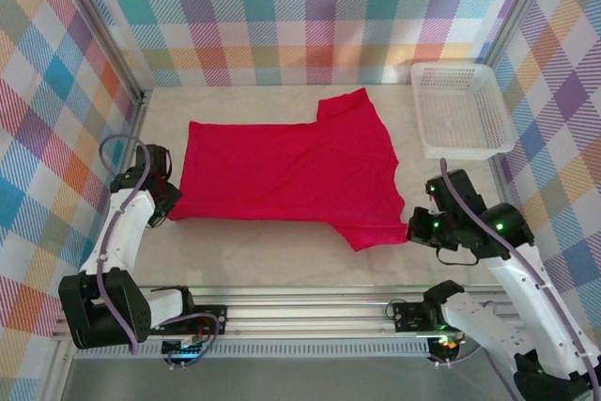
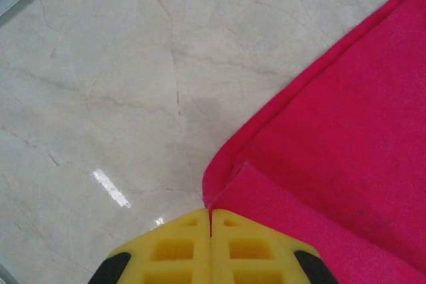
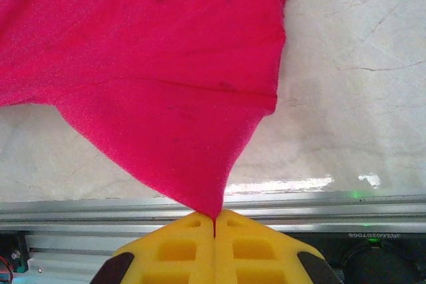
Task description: Fold the inside-out t-shirt
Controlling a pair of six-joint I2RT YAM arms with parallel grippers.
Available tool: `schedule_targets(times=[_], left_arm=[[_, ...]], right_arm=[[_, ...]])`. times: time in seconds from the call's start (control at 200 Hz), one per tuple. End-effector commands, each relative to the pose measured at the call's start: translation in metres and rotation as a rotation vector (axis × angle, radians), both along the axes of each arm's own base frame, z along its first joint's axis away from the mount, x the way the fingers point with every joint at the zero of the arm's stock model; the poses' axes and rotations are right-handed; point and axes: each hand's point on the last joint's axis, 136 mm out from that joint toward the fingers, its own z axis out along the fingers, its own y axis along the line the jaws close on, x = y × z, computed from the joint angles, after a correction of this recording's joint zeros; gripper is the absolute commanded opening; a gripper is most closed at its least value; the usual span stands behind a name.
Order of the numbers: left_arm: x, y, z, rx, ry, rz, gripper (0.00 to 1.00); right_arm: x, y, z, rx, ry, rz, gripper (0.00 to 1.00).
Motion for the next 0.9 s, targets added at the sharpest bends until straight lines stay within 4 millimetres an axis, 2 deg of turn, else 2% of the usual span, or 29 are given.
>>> schedule_targets(times=[0.0,0.185,0.265,0.39,0.625,0.81,0.895], left_arm=[[0.011,0.000,-0.003,-0.011,0.009,-0.022,0.00],[0.047,0.009,-0.004,0.012,0.036,-0.018,0.00],[0.066,0.013,-0.008,0.016,0.058,-0.020,0.00],[0.091,0.016,-0.021,0.009,0.101,-0.025,0.00],[0.119,0.018,-0.049,0.007,0.197,-0.058,0.00],[0.133,0.013,-0.059,0.000,0.217,-0.087,0.00],[0.138,0.015,-0.061,0.007,0.229,-0.091,0.05]], right_arm=[[0.037,0.021,0.014,0.029,-0.051,0.041,0.00],[0.130,0.034,0.030,0.001,-0.137,0.048,0.00],[0.166,0.038,0.026,-0.001,-0.139,0.043,0.00],[0.207,0.038,0.011,-0.020,-0.099,0.043,0.00],[0.257,0.038,-0.013,-0.005,-0.047,0.027,0.00],[0.280,0.043,-0.036,-0.001,0.008,0.033,0.00],[0.289,0.044,-0.048,0.004,0.034,0.034,0.00]])
